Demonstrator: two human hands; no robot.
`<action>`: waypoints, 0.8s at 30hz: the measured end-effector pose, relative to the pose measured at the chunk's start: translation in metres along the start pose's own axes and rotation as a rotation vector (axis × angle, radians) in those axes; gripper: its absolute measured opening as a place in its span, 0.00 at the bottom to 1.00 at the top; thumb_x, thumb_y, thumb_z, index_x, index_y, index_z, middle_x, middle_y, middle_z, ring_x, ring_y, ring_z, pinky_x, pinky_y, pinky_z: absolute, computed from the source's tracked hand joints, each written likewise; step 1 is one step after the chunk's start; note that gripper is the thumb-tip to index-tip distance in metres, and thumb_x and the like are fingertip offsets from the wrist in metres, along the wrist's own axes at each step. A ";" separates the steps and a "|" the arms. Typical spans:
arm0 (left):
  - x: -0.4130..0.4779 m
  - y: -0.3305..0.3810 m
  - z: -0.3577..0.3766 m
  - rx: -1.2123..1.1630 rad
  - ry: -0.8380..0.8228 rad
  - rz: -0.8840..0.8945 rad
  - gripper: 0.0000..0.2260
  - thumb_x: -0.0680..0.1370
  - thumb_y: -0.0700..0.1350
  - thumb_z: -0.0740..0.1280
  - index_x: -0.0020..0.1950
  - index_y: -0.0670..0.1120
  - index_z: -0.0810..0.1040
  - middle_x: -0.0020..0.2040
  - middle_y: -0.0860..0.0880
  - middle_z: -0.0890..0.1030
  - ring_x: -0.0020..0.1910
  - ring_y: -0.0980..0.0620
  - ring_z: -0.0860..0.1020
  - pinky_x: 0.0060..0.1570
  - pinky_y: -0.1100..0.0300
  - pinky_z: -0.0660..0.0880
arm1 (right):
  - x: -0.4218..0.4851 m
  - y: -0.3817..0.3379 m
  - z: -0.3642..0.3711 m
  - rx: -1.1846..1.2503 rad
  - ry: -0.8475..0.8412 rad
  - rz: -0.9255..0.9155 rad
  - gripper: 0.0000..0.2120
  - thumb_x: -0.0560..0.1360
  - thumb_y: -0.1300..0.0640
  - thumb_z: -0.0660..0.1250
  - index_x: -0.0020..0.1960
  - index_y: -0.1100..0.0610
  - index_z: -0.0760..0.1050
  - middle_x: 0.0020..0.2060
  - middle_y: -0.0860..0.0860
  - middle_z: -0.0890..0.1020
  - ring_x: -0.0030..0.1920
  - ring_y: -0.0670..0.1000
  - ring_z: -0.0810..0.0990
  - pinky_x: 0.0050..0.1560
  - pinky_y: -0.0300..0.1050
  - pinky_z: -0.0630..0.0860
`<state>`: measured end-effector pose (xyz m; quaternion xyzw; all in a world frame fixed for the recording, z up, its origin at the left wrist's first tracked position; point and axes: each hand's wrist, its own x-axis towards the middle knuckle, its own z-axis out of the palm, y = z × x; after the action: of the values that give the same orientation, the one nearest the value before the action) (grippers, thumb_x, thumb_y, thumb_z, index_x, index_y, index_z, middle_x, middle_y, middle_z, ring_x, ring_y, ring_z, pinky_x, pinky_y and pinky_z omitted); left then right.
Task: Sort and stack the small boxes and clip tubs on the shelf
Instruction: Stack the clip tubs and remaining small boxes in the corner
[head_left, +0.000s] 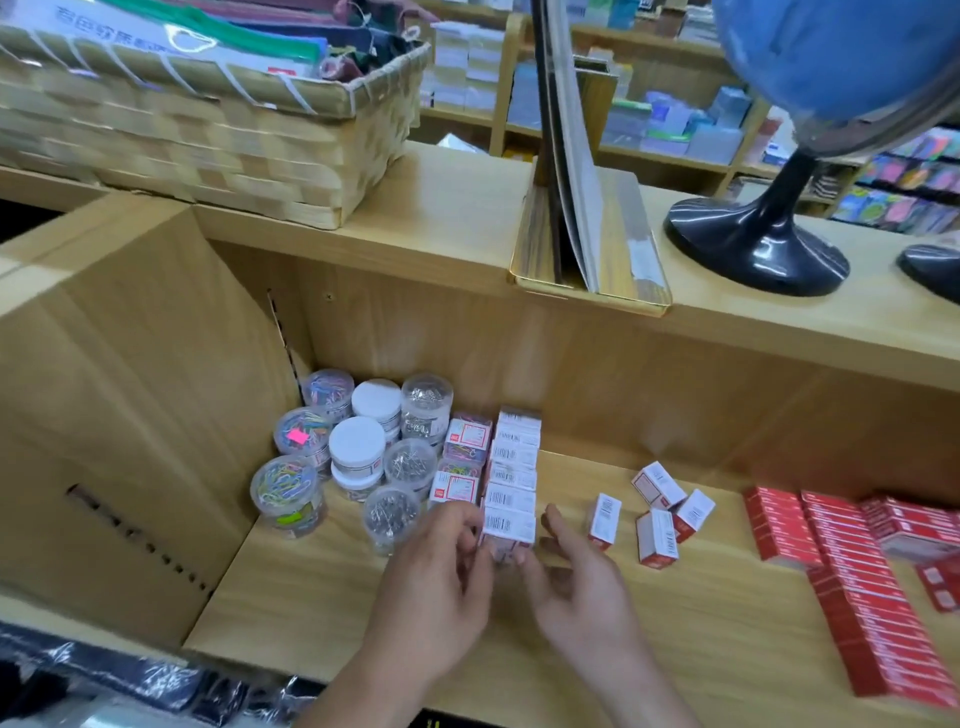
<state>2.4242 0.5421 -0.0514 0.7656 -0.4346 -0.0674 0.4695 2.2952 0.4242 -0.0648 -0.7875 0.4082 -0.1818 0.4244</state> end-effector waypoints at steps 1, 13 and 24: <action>-0.003 0.008 0.001 -0.024 -0.016 0.044 0.07 0.76 0.44 0.70 0.51 0.54 0.76 0.39 0.61 0.75 0.35 0.65 0.74 0.36 0.69 0.69 | -0.001 0.002 -0.010 0.019 0.046 -0.005 0.23 0.72 0.46 0.73 0.66 0.48 0.76 0.55 0.41 0.83 0.52 0.42 0.82 0.51 0.48 0.82; 0.026 0.056 0.112 0.316 -0.448 0.150 0.24 0.79 0.49 0.63 0.75 0.52 0.67 0.79 0.43 0.58 0.73 0.42 0.66 0.69 0.54 0.68 | 0.059 0.059 -0.125 -0.629 0.064 -0.044 0.34 0.70 0.30 0.56 0.69 0.48 0.74 0.72 0.56 0.71 0.74 0.62 0.63 0.71 0.57 0.66; -0.029 0.037 0.099 0.019 -0.150 0.074 0.14 0.75 0.46 0.73 0.59 0.57 0.80 0.51 0.60 0.78 0.47 0.60 0.80 0.46 0.60 0.78 | 0.020 0.087 -0.108 -0.410 0.065 -0.319 0.26 0.77 0.38 0.60 0.70 0.48 0.74 0.64 0.43 0.75 0.68 0.48 0.70 0.65 0.46 0.72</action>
<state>2.3339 0.4913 -0.0856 0.7462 -0.4971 -0.1033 0.4306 2.1964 0.3253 -0.0751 -0.9052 0.3207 -0.1852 0.2083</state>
